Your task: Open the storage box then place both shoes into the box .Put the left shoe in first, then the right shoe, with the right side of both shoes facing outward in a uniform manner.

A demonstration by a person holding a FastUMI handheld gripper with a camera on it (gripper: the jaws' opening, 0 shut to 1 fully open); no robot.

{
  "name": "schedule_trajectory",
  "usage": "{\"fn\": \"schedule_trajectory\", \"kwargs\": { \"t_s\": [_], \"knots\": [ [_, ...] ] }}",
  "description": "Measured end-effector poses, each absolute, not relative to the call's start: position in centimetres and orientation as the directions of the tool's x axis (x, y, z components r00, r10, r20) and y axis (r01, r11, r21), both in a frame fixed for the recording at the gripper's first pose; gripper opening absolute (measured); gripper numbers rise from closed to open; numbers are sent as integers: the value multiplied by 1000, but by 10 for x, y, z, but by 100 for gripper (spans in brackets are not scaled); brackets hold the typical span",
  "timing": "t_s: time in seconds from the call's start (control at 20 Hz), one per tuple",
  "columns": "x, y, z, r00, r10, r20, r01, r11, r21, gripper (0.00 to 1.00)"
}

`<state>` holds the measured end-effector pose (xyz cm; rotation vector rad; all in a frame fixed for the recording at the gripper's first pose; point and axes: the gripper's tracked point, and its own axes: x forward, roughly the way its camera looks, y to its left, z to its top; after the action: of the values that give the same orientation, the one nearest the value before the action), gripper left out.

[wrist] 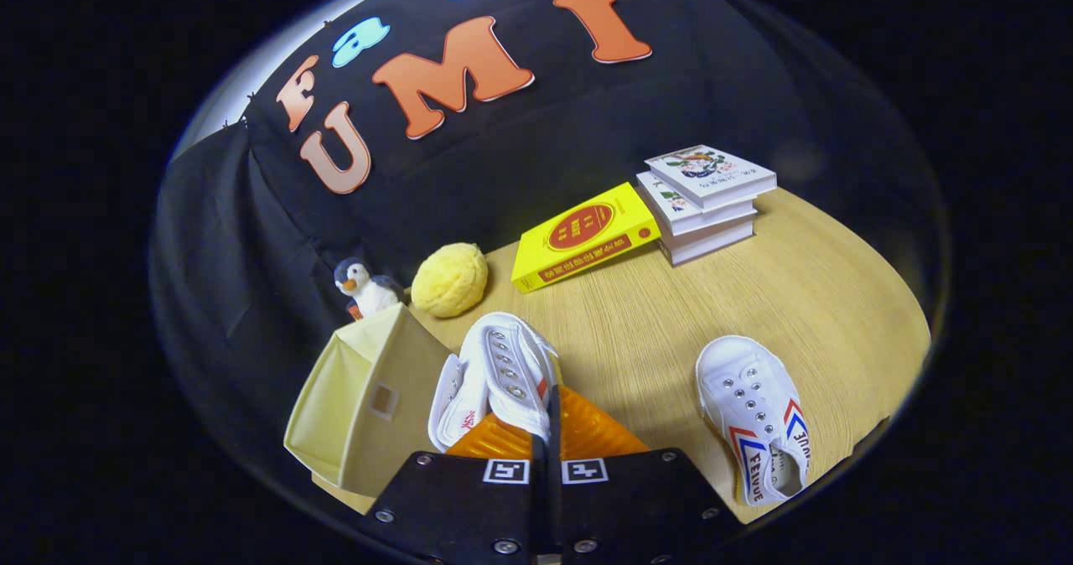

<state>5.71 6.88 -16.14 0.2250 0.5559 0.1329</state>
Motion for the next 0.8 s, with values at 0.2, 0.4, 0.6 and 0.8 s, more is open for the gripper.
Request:
{"fn": "schedule_trajectory", "kwargs": {
  "t_s": [0.2,0.4,0.6,0.8],
  "knots": [
    [61,109,-108,884,162,-439,-34,958,285,0],
    [59,171,-80,903,175,-393,-35,940,339,0],
    [55,240,-95,889,210,-407,-35,918,395,0],
    [51,293,-137,856,216,-470,-10,915,403,0]
  ]
}}
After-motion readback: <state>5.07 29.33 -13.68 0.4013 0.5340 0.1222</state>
